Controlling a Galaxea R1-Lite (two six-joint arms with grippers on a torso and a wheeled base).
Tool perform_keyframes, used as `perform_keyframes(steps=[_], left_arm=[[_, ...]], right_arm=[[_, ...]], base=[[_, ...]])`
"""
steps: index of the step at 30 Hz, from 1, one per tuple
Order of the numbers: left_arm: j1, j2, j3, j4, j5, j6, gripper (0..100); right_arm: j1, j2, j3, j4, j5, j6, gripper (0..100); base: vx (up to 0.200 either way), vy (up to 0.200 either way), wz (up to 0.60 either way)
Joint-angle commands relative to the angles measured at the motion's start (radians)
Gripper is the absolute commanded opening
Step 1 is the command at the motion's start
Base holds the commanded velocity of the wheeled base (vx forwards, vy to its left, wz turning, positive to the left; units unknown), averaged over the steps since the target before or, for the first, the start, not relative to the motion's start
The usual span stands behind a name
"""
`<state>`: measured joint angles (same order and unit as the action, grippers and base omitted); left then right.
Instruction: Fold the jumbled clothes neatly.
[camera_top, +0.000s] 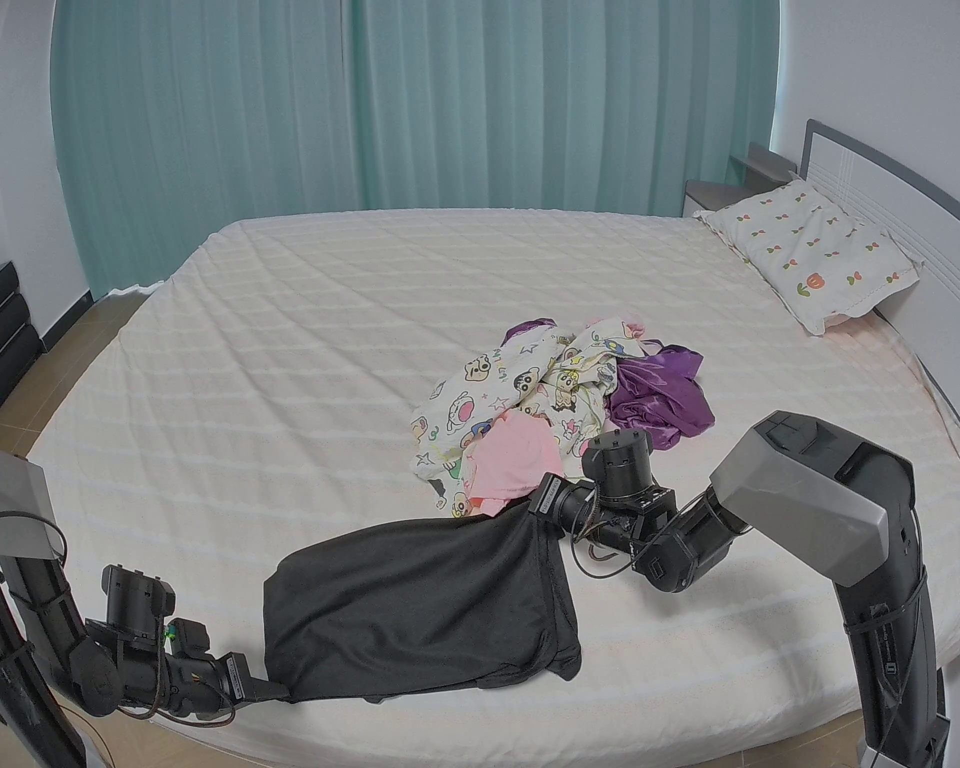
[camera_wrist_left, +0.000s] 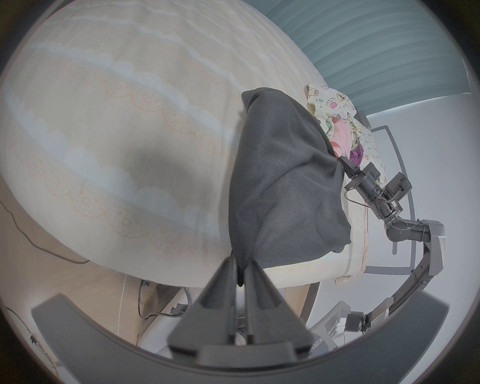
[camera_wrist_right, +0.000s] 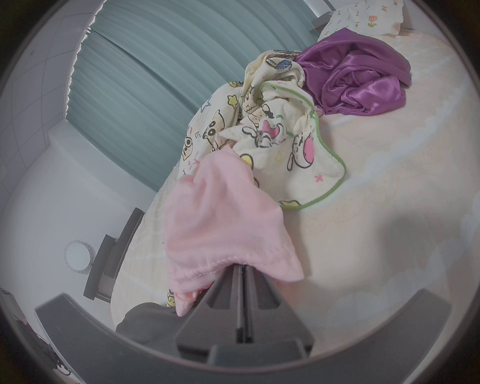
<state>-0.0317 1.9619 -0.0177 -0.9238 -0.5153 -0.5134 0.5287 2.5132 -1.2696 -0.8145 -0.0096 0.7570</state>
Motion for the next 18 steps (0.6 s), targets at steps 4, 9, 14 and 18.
perform_keyframes(steps=[4, 9, 14, 18], left_arm=[[0.001, -0.018, 0.015, -0.004, 0.000, -0.005, 100], [0.009, -0.061, 0.015, -0.003, 0.000, -0.007, 100], [0.055, -0.163, 0.008, -0.003, -0.002, -0.010, 100], [0.092, -0.284, -0.007, -0.012, 0.001, -0.043, 100]], right_arm=[[0.017, -0.010, 0.018, 0.001, 0.000, 0.001, 100], [-0.009, -0.109, 0.144, 0.012, 0.003, 0.002, 100], [-0.046, -0.241, 0.337, -0.005, 0.003, 0.004, 100], [-0.090, -0.412, 0.547, -0.060, 0.008, 0.008, 100]], base=[[0.000, 0.000, 0.00], [0.000, 0.000, 0.00], [0.000, 0.000, 0.00], [0.000, 0.000, 0.00]])
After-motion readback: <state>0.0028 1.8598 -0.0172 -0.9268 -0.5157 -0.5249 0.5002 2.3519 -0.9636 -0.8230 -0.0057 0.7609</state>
